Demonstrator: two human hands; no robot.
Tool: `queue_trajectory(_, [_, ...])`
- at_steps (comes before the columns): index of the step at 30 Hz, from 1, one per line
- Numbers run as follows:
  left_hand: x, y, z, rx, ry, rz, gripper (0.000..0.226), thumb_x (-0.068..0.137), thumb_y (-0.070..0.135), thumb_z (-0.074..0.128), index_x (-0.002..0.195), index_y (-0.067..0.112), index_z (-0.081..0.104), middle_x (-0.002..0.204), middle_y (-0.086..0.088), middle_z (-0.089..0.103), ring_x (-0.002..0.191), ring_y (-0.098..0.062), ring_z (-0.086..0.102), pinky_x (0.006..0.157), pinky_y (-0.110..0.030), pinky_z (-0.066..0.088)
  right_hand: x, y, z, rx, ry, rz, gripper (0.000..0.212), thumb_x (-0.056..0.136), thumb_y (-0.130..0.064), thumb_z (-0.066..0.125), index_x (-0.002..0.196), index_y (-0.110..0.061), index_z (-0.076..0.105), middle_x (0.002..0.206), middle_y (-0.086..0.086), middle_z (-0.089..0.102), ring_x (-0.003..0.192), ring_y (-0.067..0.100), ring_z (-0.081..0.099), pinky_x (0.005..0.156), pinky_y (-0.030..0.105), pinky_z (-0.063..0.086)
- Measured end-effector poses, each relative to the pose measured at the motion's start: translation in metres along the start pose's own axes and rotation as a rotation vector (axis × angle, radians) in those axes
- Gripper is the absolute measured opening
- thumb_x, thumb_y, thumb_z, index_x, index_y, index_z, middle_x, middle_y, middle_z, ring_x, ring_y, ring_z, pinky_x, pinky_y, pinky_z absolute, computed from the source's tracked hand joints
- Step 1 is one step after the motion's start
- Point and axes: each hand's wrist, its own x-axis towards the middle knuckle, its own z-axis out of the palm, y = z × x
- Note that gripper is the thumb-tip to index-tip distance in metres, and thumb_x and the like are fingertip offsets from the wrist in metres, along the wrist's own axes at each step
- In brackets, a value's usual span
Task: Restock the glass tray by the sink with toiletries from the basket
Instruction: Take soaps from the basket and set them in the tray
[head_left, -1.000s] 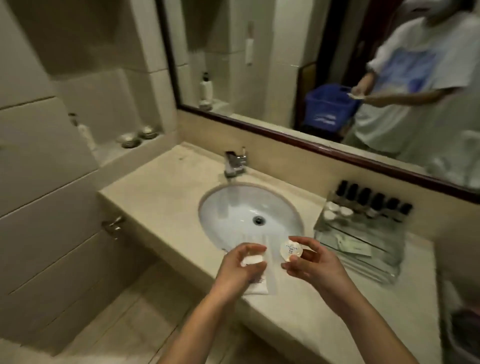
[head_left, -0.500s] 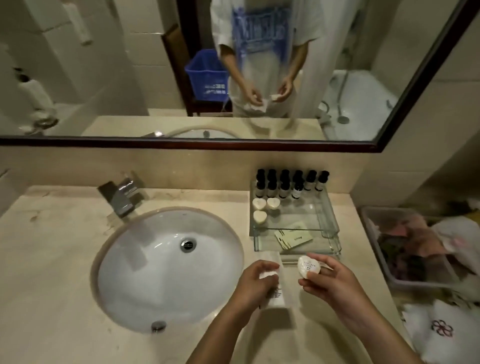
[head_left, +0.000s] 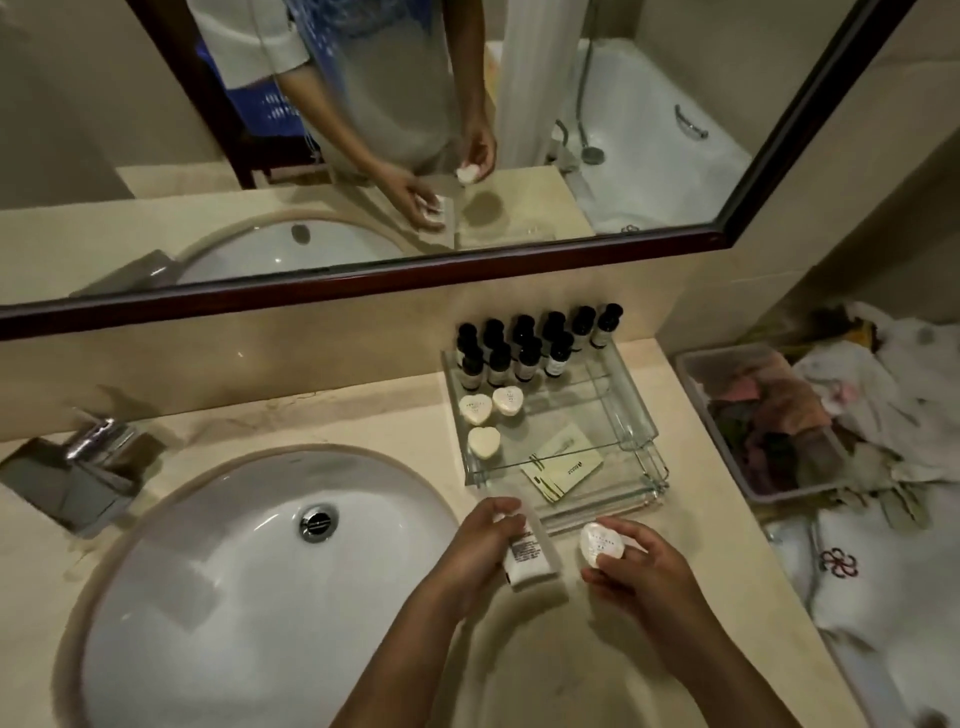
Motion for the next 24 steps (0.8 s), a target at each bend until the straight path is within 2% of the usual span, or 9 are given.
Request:
queue_trajectory(2, [0.003, 0.000, 0.002, 0.063, 0.003, 0.022, 0.021, 0.095, 0.007, 0.048, 0.112, 0.016, 0.055, 0.093, -0.006, 0.061, 0.070, -0.014, 0.061, 0.047, -0.017, 0.045, 0.006, 0.000, -0.005, -0.020, 0.029, 0.011, 0.033, 0.084, 0.013, 0.052, 0.105, -0.010, 0.061, 0.087, 0.016, 0.069, 0.065, 0.023, 0.066, 0.054, 0.022, 0.055])
queue_trajectory(5, [0.006, -0.007, 0.001, 0.207, 0.003, 0.104, 0.033, 0.089, -0.005, 0.048, 0.103, 0.023, 0.059, 0.093, -0.003, 0.058, 0.069, -0.013, 0.056, 0.055, -0.022, 0.043, 0.014, -0.003, -0.006, -0.047, 0.041, 0.000, 0.032, 0.085, 0.010, 0.054, 0.106, -0.012, 0.062, 0.090, 0.015, 0.069, 0.071, 0.025, 0.066, 0.057, 0.023, 0.056])
queue_trajectory(10, [0.003, -0.034, -0.004, 0.407, -0.049, 0.154, 0.035, 0.085, -0.010, 0.053, 0.083, 0.024, 0.064, 0.085, 0.004, 0.058, 0.063, -0.008, 0.054, 0.059, -0.026, 0.043, 0.027, -0.004, 0.006, -0.089, -0.007, -0.029, 0.031, 0.085, 0.011, 0.054, 0.101, -0.015, 0.061, 0.086, 0.009, 0.069, 0.065, 0.019, 0.065, 0.060, 0.021, 0.055])
queue_trajectory(13, [0.002, -0.049, -0.002, 0.539, -0.072, 0.164, 0.033, 0.084, -0.009, 0.055, 0.078, 0.022, 0.061, 0.076, 0.011, 0.056, 0.054, 0.005, 0.053, 0.054, -0.010, 0.040, 0.034, 0.000, 0.013, -0.141, -0.071, -0.040, 0.031, 0.084, 0.010, 0.056, 0.104, -0.014, 0.061, 0.090, 0.008, 0.068, 0.064, 0.016, 0.066, 0.066, 0.025, 0.054])
queue_trajectory(17, [0.005, -0.066, 0.005, 0.616, -0.031, 0.140, 0.024, 0.084, -0.002, 0.058, 0.075, 0.020, 0.060, 0.076, 0.011, 0.057, 0.056, 0.007, 0.050, 0.049, -0.008, 0.037, 0.042, 0.013, 0.013, -0.267, -0.125, -0.038, 0.034, 0.083, 0.011, 0.055, 0.094, -0.021, 0.061, 0.086, 0.002, 0.068, 0.068, 0.016, 0.063, 0.068, 0.030, 0.051])
queue_trajectory(19, [0.005, -0.073, 0.011, 0.638, 0.003, 0.132, 0.024, 0.083, -0.002, 0.060, 0.075, 0.021, 0.059, 0.082, 0.007, 0.056, 0.067, 0.002, 0.051, 0.053, -0.009, 0.039, 0.047, 0.023, 0.006, -0.290, -0.155, 0.000, 0.036, 0.082, 0.012, 0.055, 0.092, -0.021, 0.061, 0.082, 0.004, 0.067, 0.066, 0.016, 0.062, 0.067, 0.031, 0.050])
queue_trajectory(21, [0.005, -0.081, 0.019, 0.703, 0.056, 0.145, 0.020, 0.082, -0.002, 0.062, 0.085, 0.018, 0.063, 0.091, 0.003, 0.052, 0.084, -0.010, 0.050, 0.065, -0.007, 0.039, 0.050, 0.034, -0.002, -0.287, -0.170, 0.075, 0.034, 0.082, 0.014, 0.055, 0.092, -0.018, 0.061, 0.083, 0.008, 0.066, 0.066, 0.017, 0.061, 0.066, 0.031, 0.051])
queue_trajectory(24, [0.002, -0.092, 0.033, 0.768, 0.136, 0.154, 0.020, 0.084, 0.000, 0.057, 0.099, 0.010, 0.065, 0.097, -0.003, 0.047, 0.092, -0.016, 0.050, 0.068, -0.008, 0.035, 0.053, 0.054, -0.014, -0.269, -0.187, 0.177, 0.034, 0.080, 0.017, 0.055, 0.092, -0.014, 0.060, 0.089, 0.010, 0.065, 0.071, 0.017, 0.060, 0.052, 0.021, 0.049])
